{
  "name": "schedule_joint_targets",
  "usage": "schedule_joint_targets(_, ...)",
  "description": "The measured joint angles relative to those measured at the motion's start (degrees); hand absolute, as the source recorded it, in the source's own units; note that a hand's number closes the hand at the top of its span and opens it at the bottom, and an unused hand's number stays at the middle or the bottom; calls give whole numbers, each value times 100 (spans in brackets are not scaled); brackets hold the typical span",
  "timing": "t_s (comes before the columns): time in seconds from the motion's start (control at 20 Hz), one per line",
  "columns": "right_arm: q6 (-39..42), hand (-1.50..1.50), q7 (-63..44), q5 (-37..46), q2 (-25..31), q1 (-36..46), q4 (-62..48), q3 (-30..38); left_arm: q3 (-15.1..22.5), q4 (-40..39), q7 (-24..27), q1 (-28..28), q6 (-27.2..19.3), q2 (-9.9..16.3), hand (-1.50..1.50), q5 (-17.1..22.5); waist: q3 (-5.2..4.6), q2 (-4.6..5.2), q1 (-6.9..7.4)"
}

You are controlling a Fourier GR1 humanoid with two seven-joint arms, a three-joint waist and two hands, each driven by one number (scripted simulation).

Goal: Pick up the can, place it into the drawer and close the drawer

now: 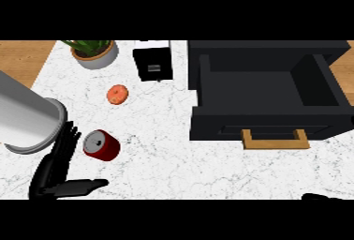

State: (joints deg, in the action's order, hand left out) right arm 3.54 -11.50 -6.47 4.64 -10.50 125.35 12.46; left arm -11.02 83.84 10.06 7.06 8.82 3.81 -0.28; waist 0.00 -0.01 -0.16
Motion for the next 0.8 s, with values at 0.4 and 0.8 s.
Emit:
schedule_joint_targets(0.4, 98, -150, -240, -160, 78, 123, 132, 241, -105, -1344, 711, -425, -76, 76, -150, -108, -1, 0, -3)
schedule_joint_targets(0.8, 203, -150, -138, 42, -96, -19, 232, 156, -376, -2994, 1502, -1155, -196, 291, -150, -52, -1, 3, -11)
